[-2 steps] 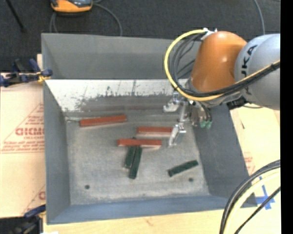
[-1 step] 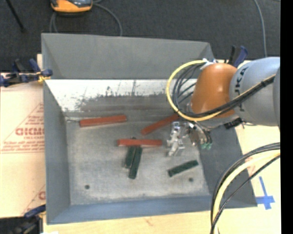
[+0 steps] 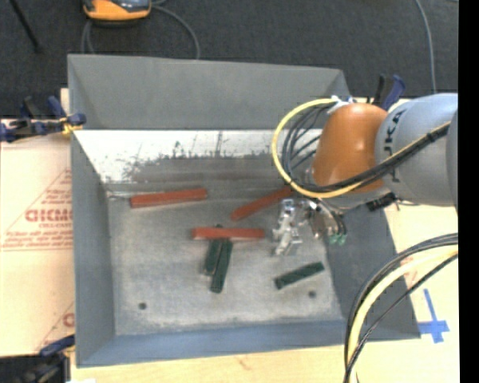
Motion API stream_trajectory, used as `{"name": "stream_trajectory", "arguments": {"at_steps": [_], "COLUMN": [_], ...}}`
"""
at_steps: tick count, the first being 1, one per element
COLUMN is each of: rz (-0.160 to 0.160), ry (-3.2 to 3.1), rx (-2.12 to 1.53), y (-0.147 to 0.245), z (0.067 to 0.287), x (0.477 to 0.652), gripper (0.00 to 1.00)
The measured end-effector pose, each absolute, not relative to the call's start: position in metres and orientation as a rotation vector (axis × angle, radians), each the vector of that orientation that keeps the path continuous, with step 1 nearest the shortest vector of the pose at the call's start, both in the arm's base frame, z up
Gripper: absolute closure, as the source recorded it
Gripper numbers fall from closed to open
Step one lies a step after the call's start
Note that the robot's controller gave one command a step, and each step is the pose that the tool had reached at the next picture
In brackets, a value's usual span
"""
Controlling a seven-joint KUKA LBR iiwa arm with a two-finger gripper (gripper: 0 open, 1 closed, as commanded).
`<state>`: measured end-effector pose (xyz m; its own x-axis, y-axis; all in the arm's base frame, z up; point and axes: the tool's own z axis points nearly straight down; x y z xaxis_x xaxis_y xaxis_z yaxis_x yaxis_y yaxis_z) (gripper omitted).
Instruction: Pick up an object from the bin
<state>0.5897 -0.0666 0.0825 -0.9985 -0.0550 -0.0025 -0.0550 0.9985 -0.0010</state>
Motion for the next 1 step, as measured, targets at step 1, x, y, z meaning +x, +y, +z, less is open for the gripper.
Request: {"name": "stream_trajectory", "arguments": {"at_steps": [1], "rz": [-0.004], "ry": [3.117], "rx": [-0.278], "y": [-0.0599], "z": [0.28], "x": [0.5849], "gripper": [1.0]}}
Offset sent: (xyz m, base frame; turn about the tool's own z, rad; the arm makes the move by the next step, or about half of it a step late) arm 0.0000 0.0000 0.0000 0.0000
